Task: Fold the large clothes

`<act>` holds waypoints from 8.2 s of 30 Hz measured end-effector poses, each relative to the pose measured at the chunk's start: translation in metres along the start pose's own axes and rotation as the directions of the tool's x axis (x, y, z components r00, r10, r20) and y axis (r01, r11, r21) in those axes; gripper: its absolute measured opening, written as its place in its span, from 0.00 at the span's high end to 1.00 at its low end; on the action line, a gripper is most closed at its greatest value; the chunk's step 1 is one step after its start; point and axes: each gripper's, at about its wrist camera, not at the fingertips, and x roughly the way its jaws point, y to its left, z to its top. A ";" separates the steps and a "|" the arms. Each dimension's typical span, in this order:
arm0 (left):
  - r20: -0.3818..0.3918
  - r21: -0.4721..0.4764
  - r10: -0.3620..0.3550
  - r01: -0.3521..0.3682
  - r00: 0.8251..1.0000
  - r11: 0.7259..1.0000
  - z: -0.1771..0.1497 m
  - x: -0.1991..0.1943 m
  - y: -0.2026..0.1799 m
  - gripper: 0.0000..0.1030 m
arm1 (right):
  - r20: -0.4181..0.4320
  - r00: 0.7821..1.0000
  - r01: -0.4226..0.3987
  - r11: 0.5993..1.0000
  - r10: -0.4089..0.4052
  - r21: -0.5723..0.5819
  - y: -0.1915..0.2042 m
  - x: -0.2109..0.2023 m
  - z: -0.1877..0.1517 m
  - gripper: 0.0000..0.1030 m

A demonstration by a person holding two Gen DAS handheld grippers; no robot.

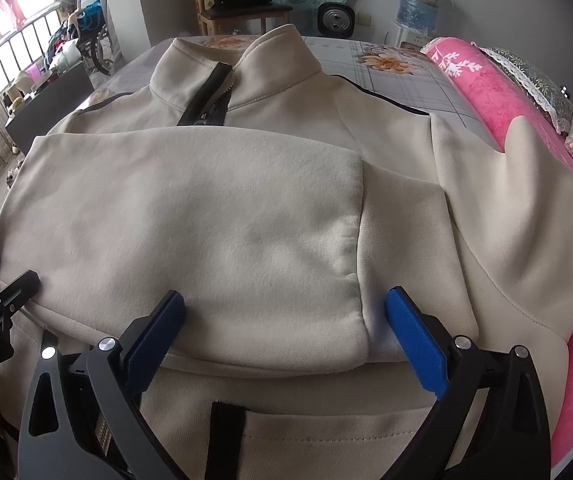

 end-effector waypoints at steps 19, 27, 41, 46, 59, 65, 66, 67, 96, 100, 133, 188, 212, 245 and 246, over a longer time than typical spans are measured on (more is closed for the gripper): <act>-0.002 -0.007 0.005 -0.005 1.000 1.000 0.000 0.000 0.000 0.06 | -0.016 1.000 -0.005 1.000 0.005 -0.004 -0.001 0.001 0.001 0.06; -0.005 -0.010 0.004 -0.005 1.000 1.000 0.001 0.001 -0.001 0.06 | -0.032 0.999 -0.004 1.000 0.004 -0.006 -0.001 0.002 0.003 0.06; -0.008 -0.004 -0.003 0.003 1.000 1.000 0.000 0.001 0.000 0.06 | -0.052 0.995 -0.093 0.990 0.089 -0.102 -0.008 -0.006 -0.005 0.06; -0.005 -0.003 -0.002 0.002 1.000 1.000 0.000 0.001 0.000 0.06 | 0.046 0.985 -0.164 0.986 0.164 -0.007 -0.057 -0.052 -0.010 0.06; 0.006 0.002 -0.005 0.005 1.000 1.000 -0.001 0.001 0.000 0.06 | 0.038 0.967 0.184 0.791 -0.252 0.584 -0.362 -0.111 -0.041 0.19; 0.008 0.000 -0.006 0.006 1.000 1.000 -0.002 0.000 0.000 0.06 | 0.058 0.964 0.092 0.529 -0.260 0.843 -0.437 -0.092 -0.081 0.34; 0.008 0.000 -0.005 0.005 1.000 1.000 -0.002 0.000 0.000 0.06 | 0.074 0.961 0.072 0.497 -0.267 0.865 -0.443 -0.088 -0.085 0.35; 0.008 0.000 -0.006 0.006 1.000 1.000 -0.002 0.000 0.000 0.06 | 0.079 0.950 0.082 0.488 -0.301 0.869 -0.444 -0.085 -0.085 0.36; 0.008 -0.008 -0.016 0.016 1.000 1.000 -0.001 -0.003 0.002 0.07 | 0.434 0.822 0.034 0.793 -0.369 0.608 -0.331 -0.204 0.036 0.90; 0.018 -0.035 -0.100 0.101 0.995 0.994 0.001 -0.022 0.007 0.07 | 0.537 0.797 0.009 0.895 -0.275 0.445 -0.257 -0.241 0.065 0.90; -0.044 -0.236 -0.342 0.323 0.939 0.916 0.064 0.027 0.050 0.69 | 0.215 0.932 -0.335 0.920 0.291 0.205 -0.104 -0.086 -0.071 0.30; 0.007 -0.085 -0.387 0.386 0.922 0.919 0.058 0.024 0.033 0.43 | -0.066 0.998 -0.004 0.990 0.013 0.138 -0.132 0.008 0.027 0.26; -0.016 0.085 -0.256 0.257 0.966 0.963 0.010 -0.037 0.004 0.21 | 0.005 0.990 -0.140 0.982 0.140 0.125 -0.073 -0.067 -0.041 0.26; -0.062 0.164 -0.120 0.129 0.991 0.978 -0.135 -0.092 0.003 0.07 | -0.044 0.999 -0.006 1.000 0.007 0.016 0.017 -0.107 -0.184 0.06; -0.060 0.162 -0.120 0.128 0.991 0.978 -0.135 -0.092 0.003 0.07 | -0.039 0.999 -0.007 1.000 0.007 0.015 0.017 -0.107 -0.184 0.06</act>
